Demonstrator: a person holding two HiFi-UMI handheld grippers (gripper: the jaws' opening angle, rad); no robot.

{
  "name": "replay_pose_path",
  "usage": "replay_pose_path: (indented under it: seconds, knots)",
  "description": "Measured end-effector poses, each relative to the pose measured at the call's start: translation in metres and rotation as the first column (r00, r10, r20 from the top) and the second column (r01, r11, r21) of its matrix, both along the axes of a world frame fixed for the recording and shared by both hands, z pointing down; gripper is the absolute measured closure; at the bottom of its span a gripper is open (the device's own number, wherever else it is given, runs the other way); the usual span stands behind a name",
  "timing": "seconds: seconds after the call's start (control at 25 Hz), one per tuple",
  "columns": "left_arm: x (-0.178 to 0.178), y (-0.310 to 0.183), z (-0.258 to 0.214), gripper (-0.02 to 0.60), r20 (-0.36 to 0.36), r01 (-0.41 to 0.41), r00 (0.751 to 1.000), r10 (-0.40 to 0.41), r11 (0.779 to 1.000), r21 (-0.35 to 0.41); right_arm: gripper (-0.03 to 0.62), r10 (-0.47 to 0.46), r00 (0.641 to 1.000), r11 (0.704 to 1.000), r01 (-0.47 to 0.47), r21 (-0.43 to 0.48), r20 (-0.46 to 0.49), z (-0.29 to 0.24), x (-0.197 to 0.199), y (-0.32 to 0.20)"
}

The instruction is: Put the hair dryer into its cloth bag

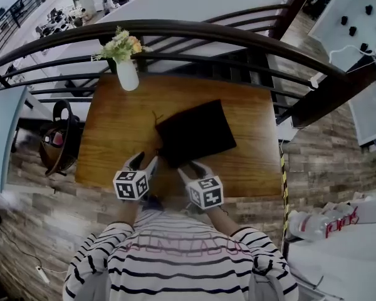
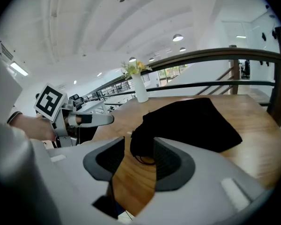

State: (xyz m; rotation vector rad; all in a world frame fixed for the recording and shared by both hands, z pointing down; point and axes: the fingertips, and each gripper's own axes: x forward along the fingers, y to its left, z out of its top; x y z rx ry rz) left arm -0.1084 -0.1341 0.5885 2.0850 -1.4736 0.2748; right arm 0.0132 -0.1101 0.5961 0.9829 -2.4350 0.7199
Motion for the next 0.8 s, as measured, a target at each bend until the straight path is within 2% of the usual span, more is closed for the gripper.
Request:
replay_pose_path:
  seconds: [0.2, 0.24, 0.52, 0.8]
  knots:
    - [0.018, 0.016, -0.03, 0.455, 0.043, -0.016, 0.999, 0.013, 0.996, 0.089, 0.577, 0.104, 0.993, 0.99, -0.108, 0.094, 0.048, -0.029, 0.041, -0.001]
    - [0.021, 0.02, -0.034, 0.47, 0.049, -0.018, 0.999, 0.013, 0.995, 0.103, 0.594, 0.122, 0.991, 0.987, -0.127, 0.1, 0.059, -0.032, 0.049, -0.001]
    - [0.035, 0.047, -0.045, 0.578, 0.056, -0.022, 0.998, 0.014, 0.99, 0.138, 0.594, 0.162, 0.98, 0.978, -0.175, 0.111, 0.119, -0.042, 0.083, 0.011]
    - [0.048, 0.068, -0.038, 0.578, 0.06, -0.049, 0.997, 0.043, 0.993, 0.11, 0.594, 0.12, 0.984, 0.984, -0.135, 0.116, 0.134, -0.043, 0.089, 0.024]
